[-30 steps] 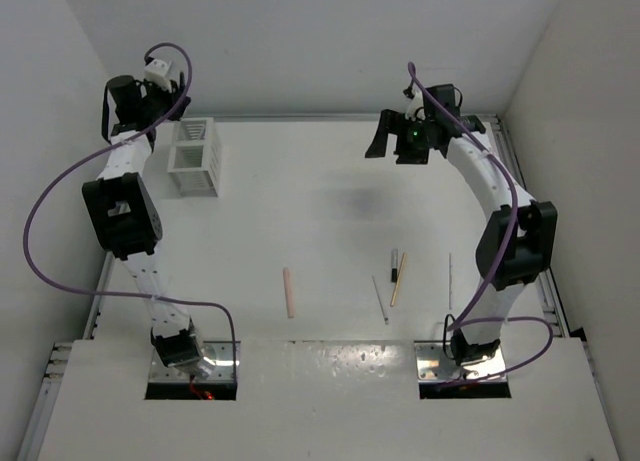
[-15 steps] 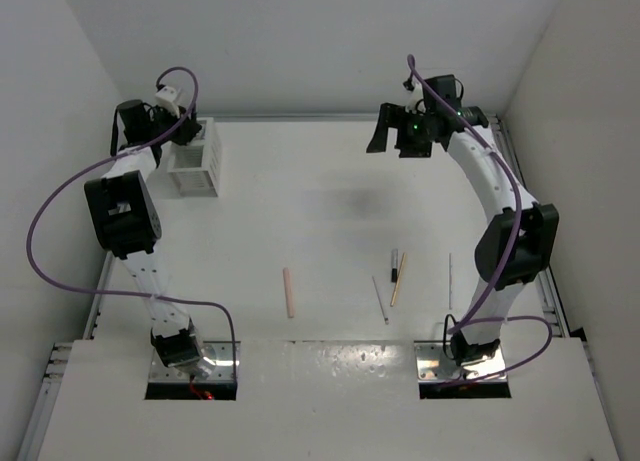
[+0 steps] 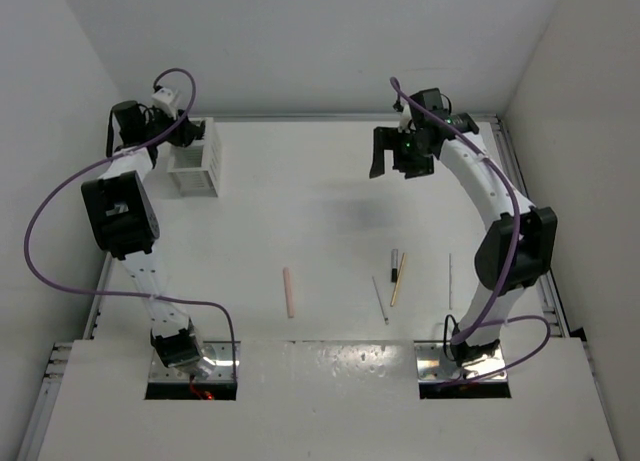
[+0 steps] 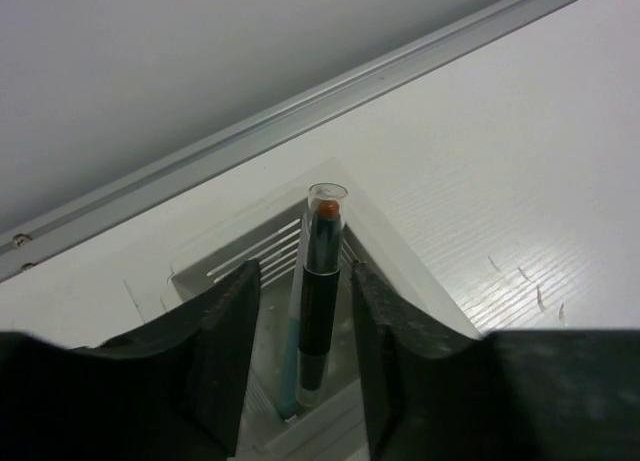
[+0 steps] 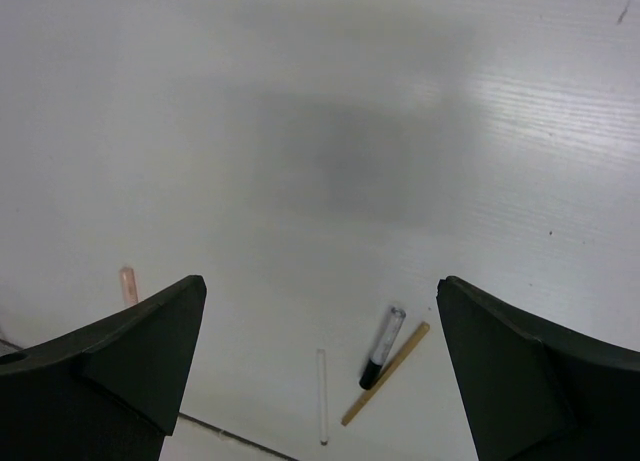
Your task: Organize the makeup
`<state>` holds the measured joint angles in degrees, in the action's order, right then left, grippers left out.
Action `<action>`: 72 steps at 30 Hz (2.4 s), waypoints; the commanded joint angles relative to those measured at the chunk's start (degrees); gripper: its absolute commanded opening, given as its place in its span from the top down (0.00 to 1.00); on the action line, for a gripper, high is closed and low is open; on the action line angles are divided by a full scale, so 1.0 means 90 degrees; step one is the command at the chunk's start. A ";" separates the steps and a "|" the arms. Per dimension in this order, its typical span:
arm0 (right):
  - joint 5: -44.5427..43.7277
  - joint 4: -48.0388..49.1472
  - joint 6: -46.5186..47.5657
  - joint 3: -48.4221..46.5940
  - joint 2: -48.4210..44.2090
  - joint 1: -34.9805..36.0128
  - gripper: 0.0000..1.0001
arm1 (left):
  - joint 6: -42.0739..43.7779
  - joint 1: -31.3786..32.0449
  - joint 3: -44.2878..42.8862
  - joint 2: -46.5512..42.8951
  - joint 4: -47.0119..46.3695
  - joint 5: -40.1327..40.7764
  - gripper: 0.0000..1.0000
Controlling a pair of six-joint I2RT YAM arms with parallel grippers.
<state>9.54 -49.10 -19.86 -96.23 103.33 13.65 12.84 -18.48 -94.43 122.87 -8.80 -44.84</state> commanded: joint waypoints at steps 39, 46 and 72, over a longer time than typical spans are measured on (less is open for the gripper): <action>-0.1705 -0.0746 -0.0187 0.4207 0.0198 -0.2151 0.51 | 0.1707 0.0022 -0.2163 -0.2256 0.4424 0.2432 0.01; -0.1577 -0.0667 -0.0020 0.4012 0.0736 -0.2151 0.77 | 0.1786 0.0081 -0.2535 -0.2256 0.4620 0.2892 0.01; -0.1090 0.0453 0.0410 0.2773 -0.1695 -0.1050 1.00 | 0.1269 0.1867 -0.2233 -0.2392 0.5265 0.0237 0.18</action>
<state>-3.51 -50.33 -15.62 -66.46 92.03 0.14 26.20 -4.05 -115.15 102.72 38.17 -39.66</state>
